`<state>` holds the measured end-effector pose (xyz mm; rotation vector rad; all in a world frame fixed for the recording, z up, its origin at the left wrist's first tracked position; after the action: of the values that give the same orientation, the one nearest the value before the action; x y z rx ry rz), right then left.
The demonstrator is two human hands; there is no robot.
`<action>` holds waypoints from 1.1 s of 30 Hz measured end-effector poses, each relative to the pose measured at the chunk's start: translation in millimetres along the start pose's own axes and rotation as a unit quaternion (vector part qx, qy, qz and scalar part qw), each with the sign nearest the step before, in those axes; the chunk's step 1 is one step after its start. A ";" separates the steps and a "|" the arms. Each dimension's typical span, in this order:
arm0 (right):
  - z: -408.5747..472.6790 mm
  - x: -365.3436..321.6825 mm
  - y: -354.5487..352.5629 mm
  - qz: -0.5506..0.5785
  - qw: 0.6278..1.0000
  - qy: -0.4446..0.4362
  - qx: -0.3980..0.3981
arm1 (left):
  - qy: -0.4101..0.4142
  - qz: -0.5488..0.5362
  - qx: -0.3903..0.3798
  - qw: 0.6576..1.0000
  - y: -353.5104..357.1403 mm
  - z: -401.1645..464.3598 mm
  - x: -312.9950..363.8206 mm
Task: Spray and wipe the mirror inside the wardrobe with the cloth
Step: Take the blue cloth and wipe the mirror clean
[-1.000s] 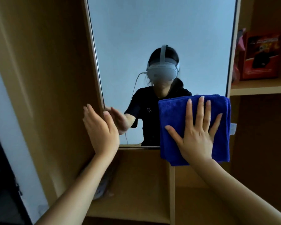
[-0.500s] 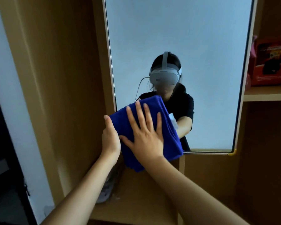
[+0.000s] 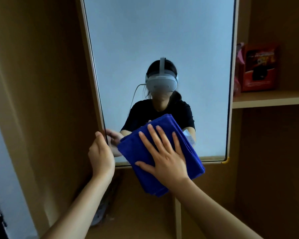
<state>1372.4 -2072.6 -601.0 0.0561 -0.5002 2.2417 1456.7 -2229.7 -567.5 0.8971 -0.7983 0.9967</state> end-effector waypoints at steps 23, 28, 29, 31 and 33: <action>-32.6 65.7 -19.1 -0.015 0.999 0.043 -0.029 | 0.393 0.189 -0.294 0.851 41.5 -73.4 44.8; -28.2 62.9 -31.3 0.011 0.996 0.052 -0.077 | 0.277 0.237 -0.391 0.845 45.7 -68.0 62.3; -25.5 63.6 -36.2 0.013 0.994 0.054 -0.090 | 0.244 0.247 -0.417 0.840 48.4 -64.8 68.6; -23.6 62.3 -47.5 0.020 0.991 0.060 -0.120 | 0.198 0.270 -0.452 0.827 52.1 -60.8 81.5; -14.7 59.9 -61.7 0.035 0.983 0.080 -0.160 | 0.160 0.297 -0.475 0.813 57.1 -55.5 96.9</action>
<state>1380.0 -1987.9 -581.7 -0.3098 -0.7756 2.1842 1444.5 -2130.9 -491.3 -0.4191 -1.1429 1.0493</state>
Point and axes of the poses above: each hand's wrist, its own z-axis towards the middle knuckle, its own y-axis out of the palm, x = y × z, the point moved 1 cm from there along z, towards the middle knuckle, and after that the axes turned 10 degrees about x, right-handed, at the moved point
